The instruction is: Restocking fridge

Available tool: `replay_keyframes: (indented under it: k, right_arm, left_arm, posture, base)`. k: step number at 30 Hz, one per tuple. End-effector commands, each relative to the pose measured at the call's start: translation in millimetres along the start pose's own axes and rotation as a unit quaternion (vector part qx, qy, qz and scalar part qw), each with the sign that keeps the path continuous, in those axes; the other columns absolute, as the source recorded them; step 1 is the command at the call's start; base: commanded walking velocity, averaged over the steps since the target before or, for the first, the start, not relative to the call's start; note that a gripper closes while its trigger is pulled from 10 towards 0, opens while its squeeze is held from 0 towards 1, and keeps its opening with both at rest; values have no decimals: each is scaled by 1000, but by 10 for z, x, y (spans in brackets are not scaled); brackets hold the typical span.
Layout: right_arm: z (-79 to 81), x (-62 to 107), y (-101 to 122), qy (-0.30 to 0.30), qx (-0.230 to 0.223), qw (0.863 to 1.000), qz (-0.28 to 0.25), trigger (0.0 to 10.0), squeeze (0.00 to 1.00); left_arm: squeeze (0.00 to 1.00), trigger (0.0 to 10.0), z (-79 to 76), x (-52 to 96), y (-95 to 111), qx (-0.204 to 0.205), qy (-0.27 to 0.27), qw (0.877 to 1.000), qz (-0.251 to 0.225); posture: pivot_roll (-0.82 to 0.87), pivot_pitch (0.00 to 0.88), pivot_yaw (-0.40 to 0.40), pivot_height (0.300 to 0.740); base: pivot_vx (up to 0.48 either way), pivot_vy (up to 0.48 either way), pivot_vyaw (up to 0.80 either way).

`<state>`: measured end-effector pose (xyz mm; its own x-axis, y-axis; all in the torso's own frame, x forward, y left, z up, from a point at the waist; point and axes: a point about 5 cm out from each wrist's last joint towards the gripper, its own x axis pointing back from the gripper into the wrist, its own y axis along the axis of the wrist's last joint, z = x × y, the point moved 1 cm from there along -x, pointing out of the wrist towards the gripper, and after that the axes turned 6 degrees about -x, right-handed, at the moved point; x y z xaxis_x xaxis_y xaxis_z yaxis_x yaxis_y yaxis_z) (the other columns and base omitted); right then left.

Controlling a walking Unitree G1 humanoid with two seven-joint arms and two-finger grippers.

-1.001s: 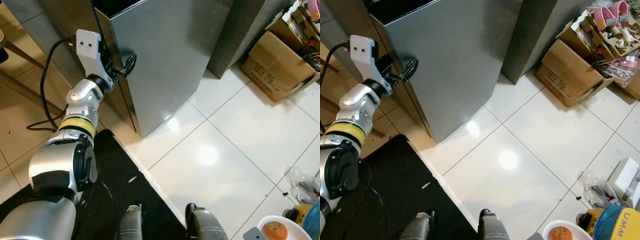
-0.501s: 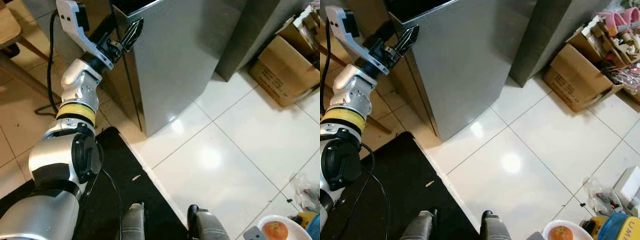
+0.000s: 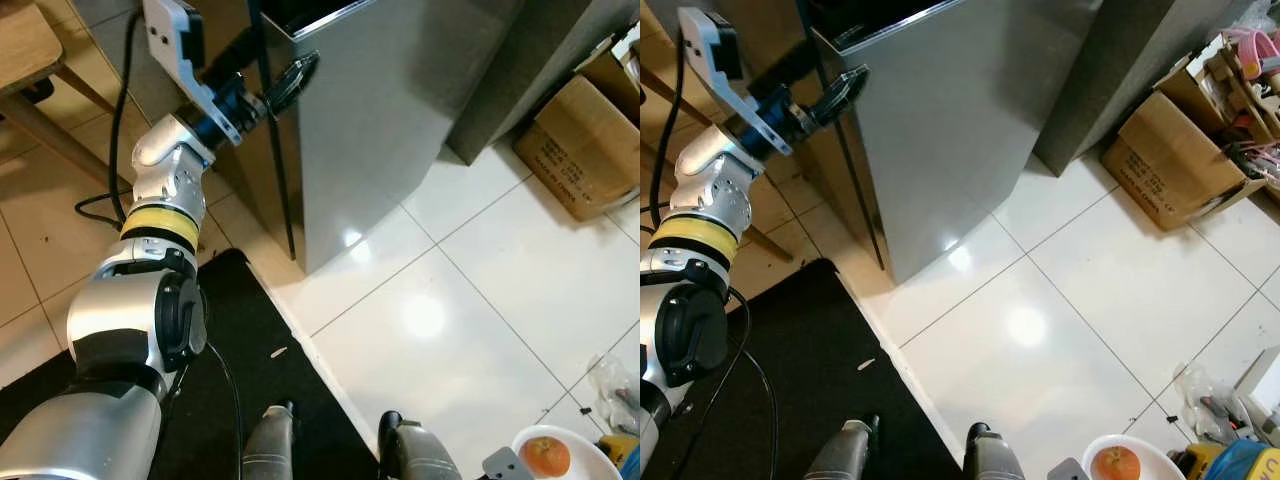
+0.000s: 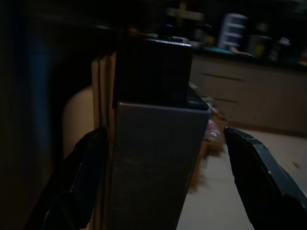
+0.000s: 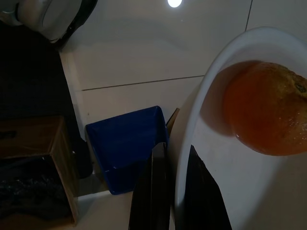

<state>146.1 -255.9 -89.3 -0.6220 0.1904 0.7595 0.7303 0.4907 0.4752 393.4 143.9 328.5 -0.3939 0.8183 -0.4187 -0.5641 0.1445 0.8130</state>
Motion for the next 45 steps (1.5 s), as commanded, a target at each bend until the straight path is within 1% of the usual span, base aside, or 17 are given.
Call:
replay_keyframes:
  k: [1,9,11,12,13,14,15,17,21,24,30,36,37,40,42,43,45]
  right_arm:
    - [94,82,-236,8,-2,999,39,10000,0]
    - [106,77,-220,8,-3,999,38,10000,0]
    - [107,70,-205,8,-4,999,37,10000,0]
    - [107,70,-205,8,-4,999,37,10000,0]
    - [107,66,-197,8,-4,999,36,10000,0]
    - [107,66,-197,8,-4,999,36,10000,0]
    - [107,60,-183,8,-4,999,36,10000,0]
    - [107,53,-168,8,-5,999,34,10000,0]
    - [109,39,-134,8,-6,999,32,10000,0]
    - [119,29,-107,8,-7,999,30,10000,0]
    - [137,7,-45,8,-10,1000,25,10000,0]
    - [105,-60,169,-1,-9,1000,-4,10000,0]
    - [95,-79,236,-3,-7,1000,-14,10000,0]
    - [87,-90,281,-5,-5,1000,-21,10000,0]
    - [73,-118,402,-5,7,999,-39,10000,0]
    - [73,-118,402,-5,7,999,-39,10000,0]
    - [59,-141,512,-6,20,998,-56,10000,0]
  left_arm:
    - [0,10000,-264,-253,-53,1,-93,996,4]
    - [0,10000,-502,-357,-102,53,-161,985,-25]
    - [0,10000,-799,-447,-93,97,-233,966,-58]
    - [0,10000,-799,-447,-93,97,-233,966,-58]
    - [0,10000,-963,-473,-66,116,-270,953,-73]
    - [0,10000,-963,-473,-66,116,-270,953,-73]
    - [0,10000,-1132,-481,-28,133,-306,939,-86]
    - [0,10000,-1252,-480,2,141,-326,930,-93]
    - [0,10000,-1310,-463,-25,144,-328,929,-90]
    - [0,10000,-1243,-378,-174,155,-292,941,-67]
    - [0,10000,-1331,96,-734,199,-187,962,31]
    - [0,10000,-1502,685,-1301,244,-33,959,142]
    - [0,10000,-1528,853,-1440,255,10,951,173]
    - [0,10000,-1551,970,-1528,262,38,945,194]
    - [0,10000,-1649,1347,-1753,276,119,918,261]
    - [0,10000,-1649,1347,-1753,276,119,918,261]
    - [0,10000,-1798,1712,-1907,291,190,882,319]
  posture:
    - [-212,388,-8,740]
    - [-207,383,-5,740]
    - [-203,376,-4,740]
    - [-203,376,-4,740]
    - [-201,372,-4,740]
    - [-201,372,-4,740]
    - [-198,367,-2,740]
    - [-197,364,-2,740]
    - [-192,357,2,740]
    - [-186,345,5,740]
    - [-166,319,10,740]
    - [-152,286,16,740]
    - [-149,278,16,740]
    - [-149,278,16,740]
    - [-146,255,15,740]
    - [-146,255,15,740]
    - [-144,239,14,740]
  base:
    - [0,0,0]
    - [0,0,0]
    - [0,0,0]
    - [0,0,0]
    - [0,0,0]
    - [0,0,0]
    - [0,0,0]
    - [0,0,0]
    - [0,0,0]
    - [0,0,0]
    - [0,0,0]
    - [0,0,0]
    - [0,0,0]
    - [0,0,0]
    - [0,0,0]
    - [0,0,0]
    - [0,0,0]
